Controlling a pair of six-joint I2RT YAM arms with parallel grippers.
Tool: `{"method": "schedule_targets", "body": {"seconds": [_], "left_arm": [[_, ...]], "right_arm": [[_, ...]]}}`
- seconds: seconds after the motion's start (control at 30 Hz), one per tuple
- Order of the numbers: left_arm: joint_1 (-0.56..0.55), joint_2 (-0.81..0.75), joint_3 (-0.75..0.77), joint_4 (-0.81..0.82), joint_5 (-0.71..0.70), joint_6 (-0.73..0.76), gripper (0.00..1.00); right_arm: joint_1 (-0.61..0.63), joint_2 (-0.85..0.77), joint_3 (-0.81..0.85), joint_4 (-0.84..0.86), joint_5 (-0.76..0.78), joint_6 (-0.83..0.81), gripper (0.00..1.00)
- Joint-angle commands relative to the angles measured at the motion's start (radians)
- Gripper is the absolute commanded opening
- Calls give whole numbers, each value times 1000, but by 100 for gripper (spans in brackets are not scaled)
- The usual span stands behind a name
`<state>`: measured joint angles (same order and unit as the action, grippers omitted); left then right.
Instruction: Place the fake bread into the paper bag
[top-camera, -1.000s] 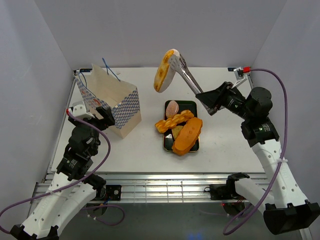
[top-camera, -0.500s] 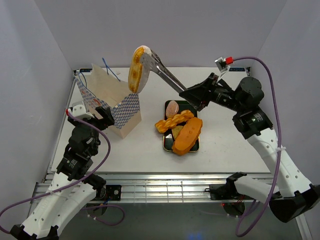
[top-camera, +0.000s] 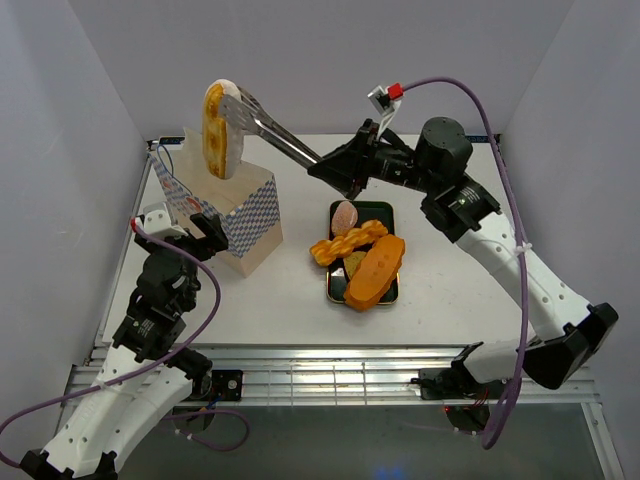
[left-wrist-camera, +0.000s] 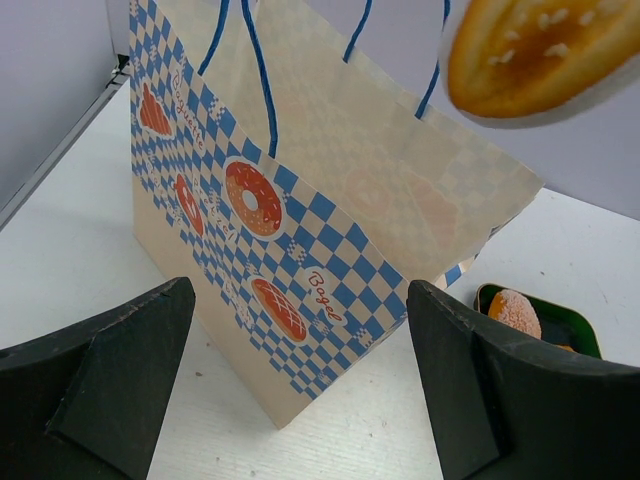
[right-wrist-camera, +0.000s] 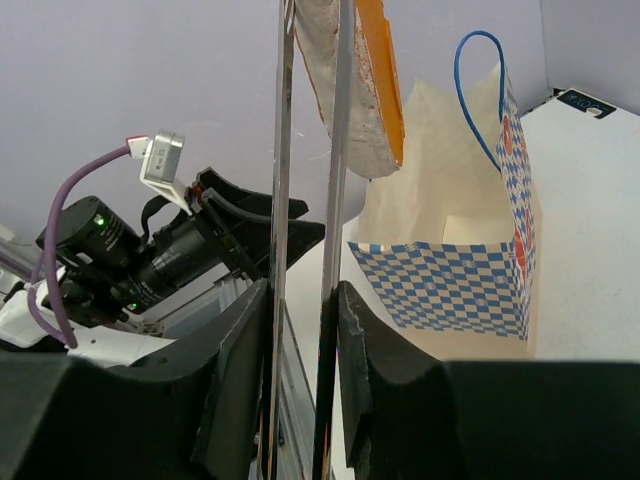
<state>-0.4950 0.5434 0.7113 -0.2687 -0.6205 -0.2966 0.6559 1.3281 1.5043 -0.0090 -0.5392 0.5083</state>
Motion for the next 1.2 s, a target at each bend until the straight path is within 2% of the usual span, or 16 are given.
{"method": "schedule_targets", "body": {"seconds": [0.0, 0.3, 0.47, 0.63, 0.8, 1.03, 1.17], "left_arm": [[-7, -13, 1, 5, -4, 7, 98], [-16, -14, 1, 5, -1, 7, 97], [-20, -14, 1, 6, -1, 8, 98], [-24, -13, 0, 6, -1, 8, 98], [-27, -13, 0, 8, -2, 10, 98], [-30, -8, -1, 8, -5, 10, 98], [-30, 1, -1, 6, -2, 11, 98]], "right_arm": [[22, 58, 108, 29, 24, -51, 32], [59, 262, 298, -46, 48, -102, 32], [65, 404, 483, -109, 36, -116, 32], [79, 488, 585, -132, 36, -126, 43], [82, 497, 590, -135, 31, -128, 52], [80, 442, 559, -144, 36, -132, 52], [82, 390, 609, -222, 54, -163, 52]]}}
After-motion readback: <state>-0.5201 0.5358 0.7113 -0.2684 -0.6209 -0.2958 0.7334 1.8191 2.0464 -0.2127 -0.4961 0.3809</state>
